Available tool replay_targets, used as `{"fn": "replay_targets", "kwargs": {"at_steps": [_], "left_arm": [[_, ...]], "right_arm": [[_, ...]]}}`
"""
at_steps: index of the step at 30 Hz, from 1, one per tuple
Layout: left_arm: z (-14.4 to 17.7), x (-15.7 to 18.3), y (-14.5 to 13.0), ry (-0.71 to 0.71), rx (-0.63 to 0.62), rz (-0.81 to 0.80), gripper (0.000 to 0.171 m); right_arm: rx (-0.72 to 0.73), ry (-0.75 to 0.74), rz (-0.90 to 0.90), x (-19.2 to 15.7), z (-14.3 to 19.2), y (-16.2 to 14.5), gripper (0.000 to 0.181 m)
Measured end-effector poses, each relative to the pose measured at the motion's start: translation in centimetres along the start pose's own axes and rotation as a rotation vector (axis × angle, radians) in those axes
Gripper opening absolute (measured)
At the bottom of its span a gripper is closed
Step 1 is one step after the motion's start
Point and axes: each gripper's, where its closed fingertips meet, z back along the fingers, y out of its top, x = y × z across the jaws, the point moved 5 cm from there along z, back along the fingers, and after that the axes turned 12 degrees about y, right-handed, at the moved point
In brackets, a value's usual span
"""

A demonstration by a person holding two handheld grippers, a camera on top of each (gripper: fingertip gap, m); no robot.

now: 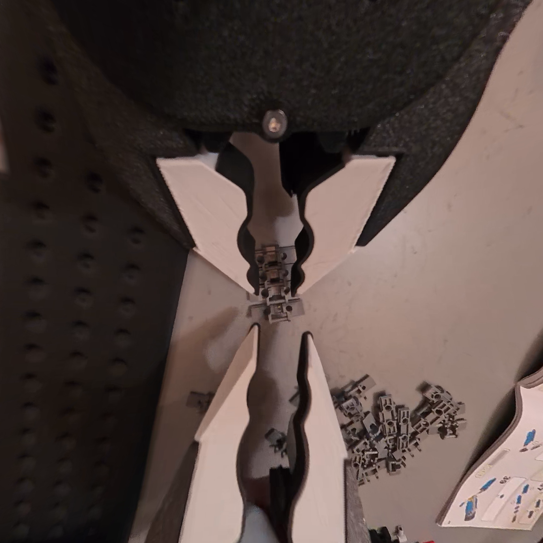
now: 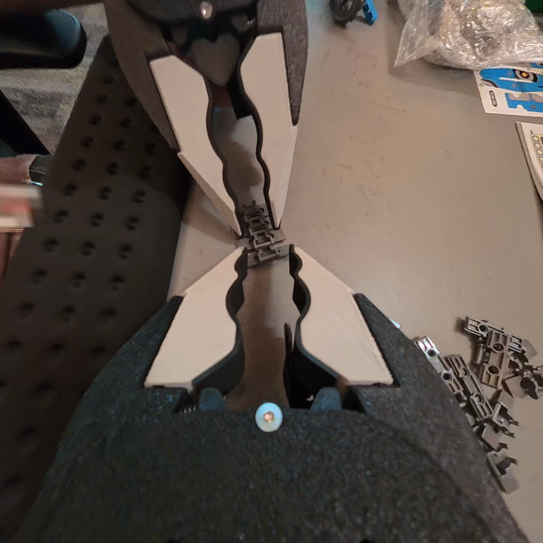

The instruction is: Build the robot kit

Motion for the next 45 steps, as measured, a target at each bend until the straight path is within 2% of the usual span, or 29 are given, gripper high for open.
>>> {"fn": "replay_targets", "kwargs": {"at_steps": [8, 13, 16, 18, 25, 29, 35, 42, 45], "left_arm": [[-0.6, 0.2, -0.1, 0.011, -0.009, -0.042, 0.019], [-0.7, 0.2, -0.1, 0.017, -0.005, -0.058, 0.019], [-0.7, 0.2, -0.1, 0.014, -0.004, -0.05, 0.018], [-0.7, 0.1, -0.1, 0.02, -0.007, -0.05, 0.017], [-1.0, 0.1, 0.1, 0.031, -0.002, -0.044, 0.016], [-1.0, 0.1, 0.0, 0.026, 0.0, -0.032, 0.016], [-1.0, 0.1, 0.0, 0.023, -0.001, -0.027, 0.015], [-1.0, 0.1, 0.0, 0.028, -0.001, -0.03, 0.016], [-1.0, 0.1, 0.1, 0.031, -0.002, -0.034, 0.015]], "right_arm": [[-0.067, -0.008, -0.026, 0.7, -0.9, -1.4, 0.029], [-0.025, 0.013, -0.111, 0.6, 0.1, -1.0, 0.028], [-0.052, 0.065, -0.219, 0.1, 0.3, -1.5, 0.042], [-0.079, 0.09, -0.252, -0.4, 0.1, -1.7, 0.045], [-0.104, 0.055, -0.236, -1.2, -1.2, -1.2, 0.055], [-0.093, 0.019, -0.218, -0.9, -1.1, -1.2, 0.046], [-0.013, -0.066, -0.175, 0.2, 0.1, -0.6, 0.001], [-0.079, -0.157, -0.198, 1.3, 0.1, -1.6, 0.0], [-0.091, -0.114, -0.22, 0.8, 0.0, -2.0, 0.0]]}}
